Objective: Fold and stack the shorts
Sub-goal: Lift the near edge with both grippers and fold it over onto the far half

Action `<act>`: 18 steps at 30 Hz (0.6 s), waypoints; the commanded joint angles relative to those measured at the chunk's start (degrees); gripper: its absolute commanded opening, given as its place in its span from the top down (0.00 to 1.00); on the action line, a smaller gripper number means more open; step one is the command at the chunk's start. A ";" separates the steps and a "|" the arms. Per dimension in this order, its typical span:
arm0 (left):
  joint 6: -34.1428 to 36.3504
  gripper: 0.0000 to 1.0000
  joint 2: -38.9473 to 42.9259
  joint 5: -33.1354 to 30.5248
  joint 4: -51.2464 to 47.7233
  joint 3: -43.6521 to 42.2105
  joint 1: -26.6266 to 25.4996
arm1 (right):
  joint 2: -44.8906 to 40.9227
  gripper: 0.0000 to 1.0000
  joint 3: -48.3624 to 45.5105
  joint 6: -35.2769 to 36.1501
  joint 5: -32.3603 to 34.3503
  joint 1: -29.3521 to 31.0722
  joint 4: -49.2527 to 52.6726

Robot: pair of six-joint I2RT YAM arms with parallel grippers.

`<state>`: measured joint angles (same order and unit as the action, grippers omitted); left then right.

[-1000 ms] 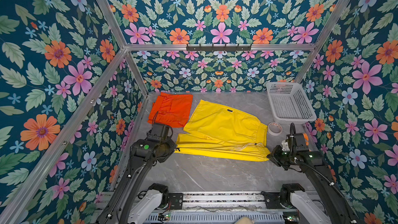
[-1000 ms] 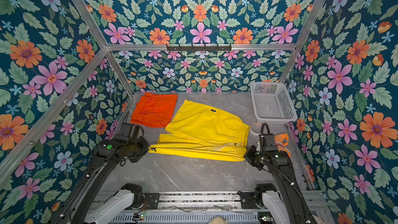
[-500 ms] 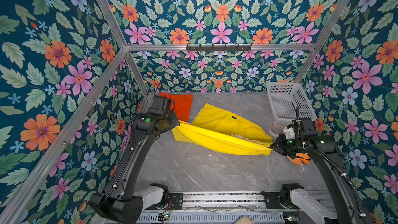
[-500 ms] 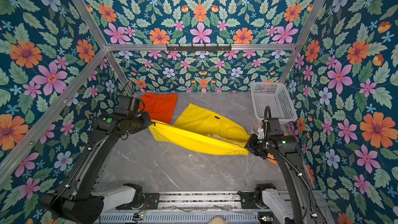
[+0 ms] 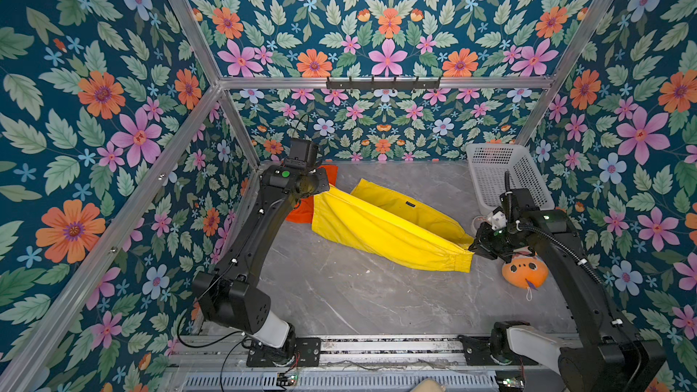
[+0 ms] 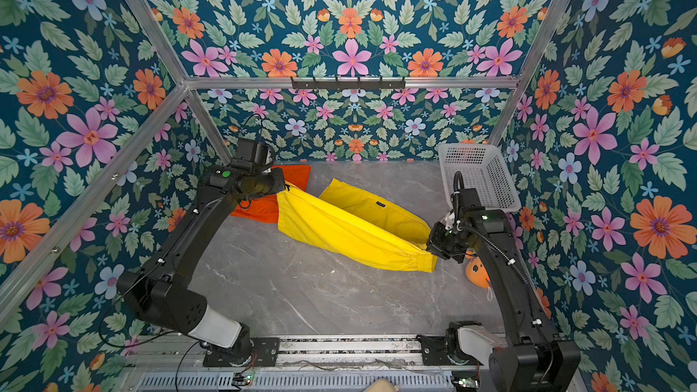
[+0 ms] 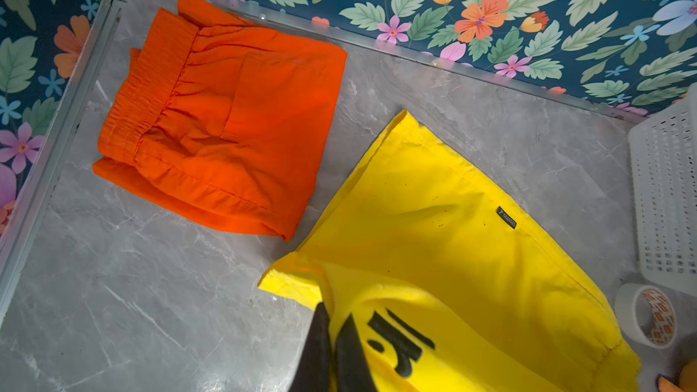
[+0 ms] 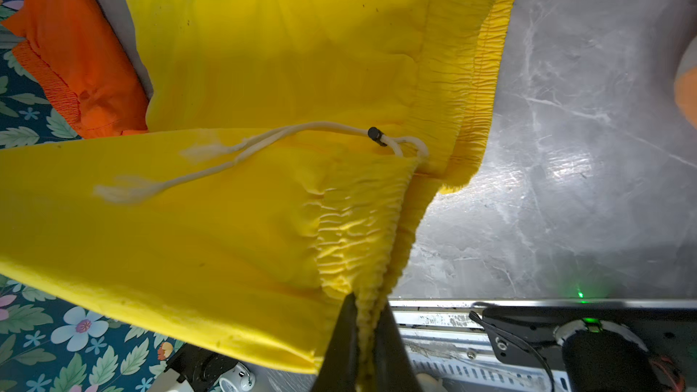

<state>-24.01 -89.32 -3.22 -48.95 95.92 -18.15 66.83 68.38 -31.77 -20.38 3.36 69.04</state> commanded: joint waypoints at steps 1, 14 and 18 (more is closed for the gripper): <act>0.91 1.00 -1.65 -4.41 7.18 2.44 -0.04 | 0.92 0.94 0.80 1.44 4.82 -0.19 3.73; 0.86 1.00 -2.88 -4.05 8.19 5.88 -0.59 | 2.24 0.95 5.20 2.59 4.03 -0.28 4.13; 1.42 1.00 -2.80 -5.24 7.97 5.34 -0.59 | 2.49 0.95 4.90 2.49 4.03 -0.29 3.93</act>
<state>-23.68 -92.62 -3.22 -44.14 101.49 -18.90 69.28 73.36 -30.74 -19.53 3.14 69.41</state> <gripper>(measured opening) 0.058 0.083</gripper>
